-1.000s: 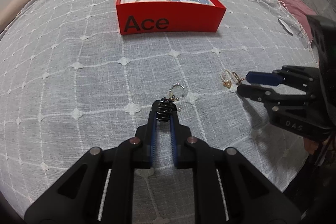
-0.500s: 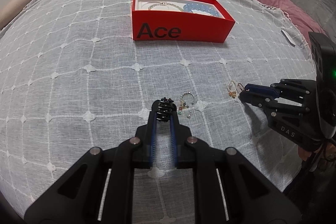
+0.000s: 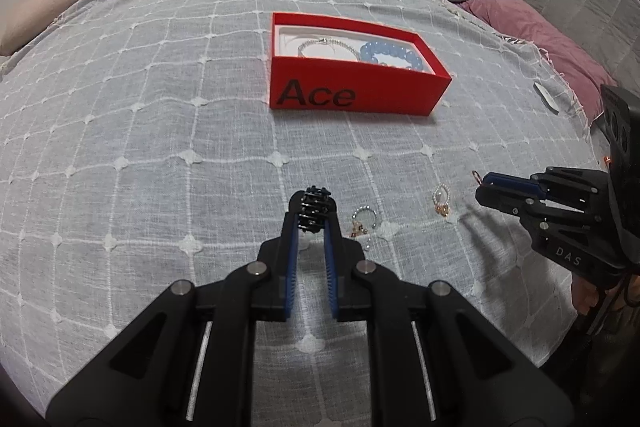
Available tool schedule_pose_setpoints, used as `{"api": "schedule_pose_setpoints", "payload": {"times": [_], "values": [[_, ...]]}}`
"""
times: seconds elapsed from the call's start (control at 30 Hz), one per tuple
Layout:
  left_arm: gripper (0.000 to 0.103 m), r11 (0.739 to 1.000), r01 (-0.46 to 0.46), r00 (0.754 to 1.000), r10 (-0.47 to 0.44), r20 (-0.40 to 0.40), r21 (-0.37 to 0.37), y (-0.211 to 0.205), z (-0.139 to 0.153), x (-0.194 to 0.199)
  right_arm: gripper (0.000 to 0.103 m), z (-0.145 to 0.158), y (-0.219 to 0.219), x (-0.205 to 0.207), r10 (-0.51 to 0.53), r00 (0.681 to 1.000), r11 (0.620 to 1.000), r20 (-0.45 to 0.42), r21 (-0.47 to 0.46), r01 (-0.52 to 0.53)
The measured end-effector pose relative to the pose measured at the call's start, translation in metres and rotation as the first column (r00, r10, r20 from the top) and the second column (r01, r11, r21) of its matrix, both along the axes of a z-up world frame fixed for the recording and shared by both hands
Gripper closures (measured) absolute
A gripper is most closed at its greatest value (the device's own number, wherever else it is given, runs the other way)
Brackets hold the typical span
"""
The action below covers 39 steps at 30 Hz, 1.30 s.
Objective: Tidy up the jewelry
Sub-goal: 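Carry the black ring into the red box with the left tool while the right places the gold ring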
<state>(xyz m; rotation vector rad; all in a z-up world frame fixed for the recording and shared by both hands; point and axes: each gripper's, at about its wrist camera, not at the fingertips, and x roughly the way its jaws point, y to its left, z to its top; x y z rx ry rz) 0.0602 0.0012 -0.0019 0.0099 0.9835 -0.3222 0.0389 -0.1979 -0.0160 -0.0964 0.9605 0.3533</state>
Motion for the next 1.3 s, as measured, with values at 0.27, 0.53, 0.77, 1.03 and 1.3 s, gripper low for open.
{"api": "schedule_pose_setpoints", "payload": {"times": [0.27, 0.53, 0.77, 1.03, 1.3], "values": [[0.089, 1.000, -0.008, 0.999, 0.009, 0.050, -0.021, 0.002, 0.010, 0.010, 0.090, 0.014, -0.010, 0.004, -0.027, 0.999, 0.999, 0.035, 0.032, 0.026], [0.089, 0.999, -0.002, 0.993, 0.008, 0.115, -0.048, -0.002, 0.025, 0.029, 0.090, 0.030, -0.018, 0.016, -0.055, 0.996, 0.997, 0.077, 0.057, 0.050], [0.089, 0.998, 0.005, 0.990, 0.004, 0.141, -0.068, -0.013, 0.035, 0.055, 0.090, 0.046, -0.021, 0.037, -0.090, 0.989, 0.993, 0.121, 0.088, 0.080], [0.089, 0.996, 0.033, 0.987, -0.018, 0.162, -0.085, -0.039, 0.039, 0.096, 0.090, 0.056, -0.023, 0.071, -0.110, 0.984, 0.987, 0.141, 0.132, 0.092], [0.089, 0.996, 0.055, 0.990, -0.046, 0.130, -0.070, -0.055, 0.027, 0.120, 0.090, 0.050, -0.023, 0.106, -0.126, 0.984, 0.985, 0.124, 0.136, 0.109]]}}
